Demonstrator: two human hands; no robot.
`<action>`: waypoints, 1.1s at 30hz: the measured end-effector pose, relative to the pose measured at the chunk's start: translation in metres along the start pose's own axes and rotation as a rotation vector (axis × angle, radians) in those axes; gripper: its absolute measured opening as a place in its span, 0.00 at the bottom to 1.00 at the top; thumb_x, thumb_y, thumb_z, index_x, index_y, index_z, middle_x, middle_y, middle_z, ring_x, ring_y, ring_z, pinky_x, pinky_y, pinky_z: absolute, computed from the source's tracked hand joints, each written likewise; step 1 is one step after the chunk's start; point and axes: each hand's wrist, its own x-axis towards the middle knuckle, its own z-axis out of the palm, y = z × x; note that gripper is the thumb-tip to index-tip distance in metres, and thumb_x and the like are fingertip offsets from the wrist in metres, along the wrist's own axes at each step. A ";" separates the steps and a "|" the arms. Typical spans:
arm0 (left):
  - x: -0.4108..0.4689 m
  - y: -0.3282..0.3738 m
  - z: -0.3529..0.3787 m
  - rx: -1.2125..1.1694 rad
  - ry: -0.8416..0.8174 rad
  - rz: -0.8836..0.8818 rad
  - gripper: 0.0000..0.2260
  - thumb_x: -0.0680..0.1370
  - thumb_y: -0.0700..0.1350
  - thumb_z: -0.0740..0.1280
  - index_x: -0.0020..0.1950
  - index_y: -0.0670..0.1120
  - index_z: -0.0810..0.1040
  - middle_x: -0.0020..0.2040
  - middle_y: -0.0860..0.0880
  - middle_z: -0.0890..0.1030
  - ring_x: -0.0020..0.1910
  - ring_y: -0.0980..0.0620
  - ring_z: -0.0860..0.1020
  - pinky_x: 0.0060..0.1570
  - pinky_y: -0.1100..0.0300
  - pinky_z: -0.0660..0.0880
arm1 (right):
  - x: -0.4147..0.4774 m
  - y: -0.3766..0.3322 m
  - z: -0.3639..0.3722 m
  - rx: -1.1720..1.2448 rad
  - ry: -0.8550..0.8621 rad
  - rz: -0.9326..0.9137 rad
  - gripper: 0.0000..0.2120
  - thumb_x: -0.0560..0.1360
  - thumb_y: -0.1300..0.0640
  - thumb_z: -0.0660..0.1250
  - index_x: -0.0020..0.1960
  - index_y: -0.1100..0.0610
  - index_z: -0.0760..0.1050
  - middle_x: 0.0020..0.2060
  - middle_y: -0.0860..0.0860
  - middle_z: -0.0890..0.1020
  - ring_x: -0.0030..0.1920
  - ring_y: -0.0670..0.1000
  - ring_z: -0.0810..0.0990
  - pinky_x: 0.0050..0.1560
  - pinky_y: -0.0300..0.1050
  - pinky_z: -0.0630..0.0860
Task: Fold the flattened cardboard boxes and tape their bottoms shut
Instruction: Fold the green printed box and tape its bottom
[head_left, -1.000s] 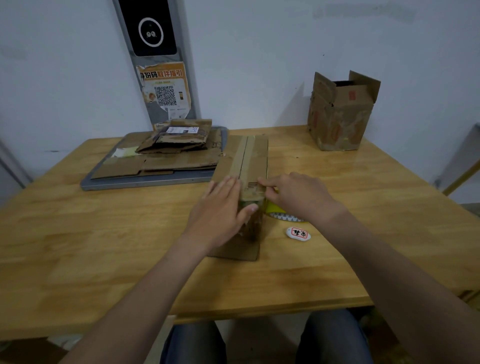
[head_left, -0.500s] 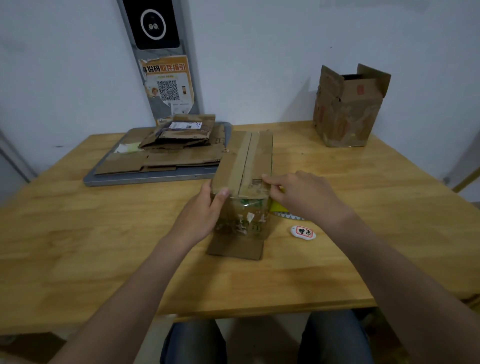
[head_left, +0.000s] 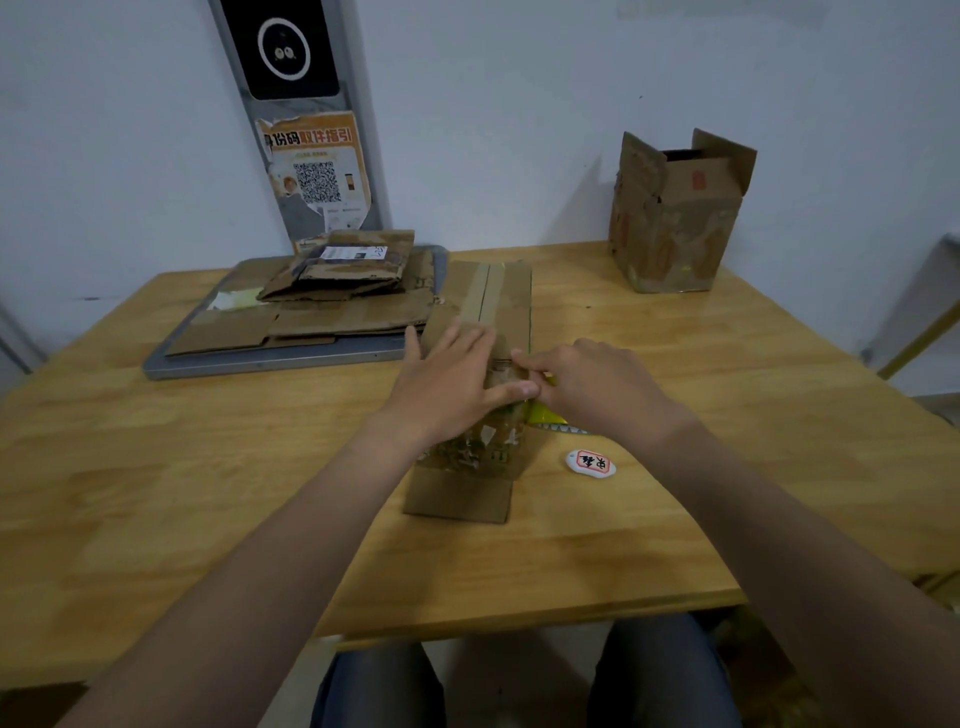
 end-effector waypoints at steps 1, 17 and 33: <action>0.003 0.001 0.000 0.004 -0.021 -0.023 0.54 0.66 0.80 0.42 0.84 0.48 0.53 0.85 0.52 0.52 0.84 0.49 0.46 0.76 0.27 0.45 | 0.000 0.000 0.000 -0.010 -0.007 0.001 0.18 0.84 0.43 0.57 0.72 0.34 0.71 0.51 0.53 0.84 0.52 0.58 0.82 0.39 0.48 0.66; 0.000 -0.043 0.006 -0.250 0.133 -0.003 0.50 0.55 0.80 0.64 0.76 0.61 0.72 0.77 0.63 0.68 0.75 0.62 0.67 0.74 0.44 0.67 | 0.002 -0.006 0.006 -0.054 0.072 -0.014 0.19 0.82 0.45 0.57 0.71 0.35 0.73 0.45 0.54 0.83 0.47 0.59 0.82 0.37 0.48 0.65; -0.035 -0.071 0.066 -0.680 0.265 -0.035 0.31 0.84 0.63 0.51 0.84 0.57 0.43 0.82 0.57 0.59 0.74 0.54 0.70 0.69 0.47 0.73 | 0.002 -0.008 0.009 -0.059 0.052 -0.025 0.20 0.84 0.50 0.56 0.74 0.42 0.72 0.28 0.43 0.62 0.33 0.53 0.68 0.28 0.43 0.55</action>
